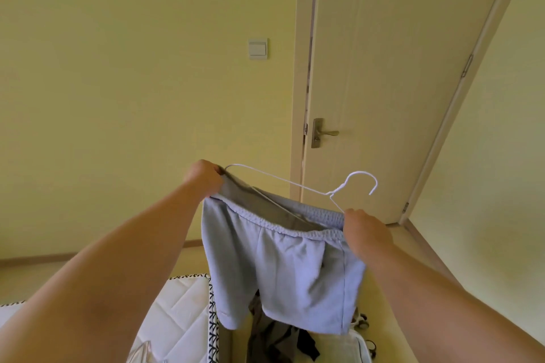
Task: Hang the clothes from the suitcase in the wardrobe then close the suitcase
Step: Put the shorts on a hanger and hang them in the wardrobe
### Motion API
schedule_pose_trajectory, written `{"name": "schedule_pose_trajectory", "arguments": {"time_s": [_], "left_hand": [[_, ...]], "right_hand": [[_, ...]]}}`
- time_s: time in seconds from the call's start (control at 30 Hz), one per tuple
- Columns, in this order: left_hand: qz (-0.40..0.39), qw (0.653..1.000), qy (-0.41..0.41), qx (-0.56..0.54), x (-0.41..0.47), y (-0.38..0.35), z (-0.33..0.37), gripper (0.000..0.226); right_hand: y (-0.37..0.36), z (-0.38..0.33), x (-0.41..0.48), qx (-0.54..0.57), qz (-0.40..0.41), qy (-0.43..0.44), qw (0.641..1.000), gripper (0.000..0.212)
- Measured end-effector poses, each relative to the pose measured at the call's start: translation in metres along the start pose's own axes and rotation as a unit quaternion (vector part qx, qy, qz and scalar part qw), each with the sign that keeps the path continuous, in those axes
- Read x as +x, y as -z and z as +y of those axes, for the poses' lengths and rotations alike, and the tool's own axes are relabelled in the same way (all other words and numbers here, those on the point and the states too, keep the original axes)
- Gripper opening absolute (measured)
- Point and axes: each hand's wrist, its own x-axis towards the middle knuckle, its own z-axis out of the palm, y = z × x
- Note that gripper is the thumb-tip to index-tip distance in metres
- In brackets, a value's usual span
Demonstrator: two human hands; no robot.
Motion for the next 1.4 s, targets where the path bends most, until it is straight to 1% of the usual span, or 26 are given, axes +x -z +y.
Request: {"name": "schedule_pose_trajectory", "arguments": {"time_s": [0.1,0.13,0.2,0.23,0.3,0.37,0.43,0.5,0.57,0.6,0.67,0.73,0.77,0.87,0.9,0.93,0.97,1.07,1.13,1.17,1.23,1.27,1.3,1.33,1.37,1.4], "left_hand": [[0.038,0.997,0.031,0.052,-0.002,0.005,0.0,0.02],[0.05,0.996,0.047,0.052,-0.003,0.006,-0.002,0.017],[0.06,0.996,0.068,0.016,-0.004,0.007,-0.005,0.012],[0.062,0.994,0.083,-0.022,-0.004,0.006,-0.007,0.012],[0.055,0.988,0.11,-0.093,0.001,0.004,-0.012,0.014],[0.027,0.985,0.121,-0.123,0.005,0.003,-0.02,0.022],[-0.014,0.993,0.084,-0.085,0.007,0.004,-0.026,0.03],[-0.033,0.999,0.009,-0.02,0.004,0.005,-0.027,0.037],[-0.041,0.997,-0.059,0.027,-0.001,0.005,-0.021,0.049],[-0.046,0.994,-0.085,0.055,-0.003,0.003,-0.016,0.051],[-0.059,0.985,-0.118,0.115,-0.007,-0.001,-0.005,0.046],[-0.05,0.981,-0.127,0.137,-0.01,-0.003,0.004,0.036],[-0.032,0.982,-0.124,0.137,-0.01,-0.002,0.006,0.032],[0.054,0.989,-0.09,0.107,-0.007,0.007,0.007,0.026],[0.07,0.988,-0.076,0.113,-0.007,0.01,0.008,0.026],[0.068,0.985,-0.082,0.134,-0.006,0.011,0.011,0.028],[0.05,0.979,-0.114,0.161,-0.007,0.01,0.016,0.032],[-0.049,0.945,-0.229,0.228,-0.023,-0.004,0.036,0.044],[-0.114,0.92,-0.253,0.278,-0.034,-0.017,0.04,0.044],[-0.13,0.915,-0.25,0.29,-0.036,-0.023,0.04,0.038],[-0.133,0.923,-0.226,0.283,-0.035,-0.031,0.035,0.015],[-0.125,0.929,-0.213,0.274,-0.034,-0.033,0.034,0.027],[-0.117,0.929,-0.214,0.278,-0.034,-0.033,0.036,0.042],[-0.103,0.93,-0.218,0.279,-0.034,-0.033,0.038,0.049],[-0.089,0.931,-0.23,0.27,-0.035,-0.033,0.039,0.048],[-0.077,0.931,-0.243,0.261,-0.036,-0.035,0.042,0.042]], "right_hand": [[0.002,-0.002,0.0,0.016,-0.004,0.01,1.0,0.023],[0.002,-0.002,0.0,0.022,-0.006,0.02,1.0,0.022],[0.003,-0.003,-0.002,0.037,-0.004,0.034,0.999,0.022],[0.003,-0.003,-0.003,0.046,0.002,0.036,0.998,0.023],[0.004,-0.003,-0.006,0.069,0.018,0.038,0.997,0.021],[0.004,0.0,-0.006,0.078,0.023,0.041,0.996,0.021],[0.003,0.003,-0.006,0.054,0.012,0.044,0.998,0.021],[0.004,0.005,-0.007,0.029,0.008,0.034,0.999,0.024],[0.006,0.003,-0.008,0.019,0.007,0.015,1.0,0.028],[0.007,0.002,-0.007,0.013,0.005,0.01,1.0,0.029],[0.012,-0.002,-0.006,-0.003,-0.003,0.011,1.0,0.029],[0.019,-0.004,-0.001,-0.008,-0.007,0.009,1.0,0.028],[0.022,-0.004,0.0,-0.011,-0.008,0.008,1.0,0.028],[0.031,-0.003,0.001,-0.039,-0.015,0.033,0.999,0.026],[0.032,-0.005,0.001,-0.05,-0.019,0.049,0.997,0.025],[0.033,-0.007,0.0,-0.058,-0.019,0.062,0.996,0.025],[0.035,-0.011,-0.002,-0.058,-0.015,0.069,0.996,0.025],[0.042,-0.03,-0.002,-0.034,0.033,0.085,0.995,0.023],[0.048,-0.041,-0.004,-0.034,0.081,0.097,0.991,0.022],[0.05,-0.044,-0.005,-0.04,0.1,0.099,0.989,0.022],[0.052,-0.042,-0.006,-0.049,0.112,0.096,0.988,0.023],[0.052,-0.04,-0.007,-0.047,0.112,0.097,0.988,0.023],[0.053,-0.038,-0.008,-0.041,0.11,0.096,0.988,0.023],[0.054,-0.035,-0.009,-0.03,0.109,0.096,0.989,0.022],[0.056,-0.034,-0.01,-0.018,0.109,0.09,0.99,0.022],[0.057,-0.032,-0.01,-0.007,0.106,0.08,0.991,0.026]]}}
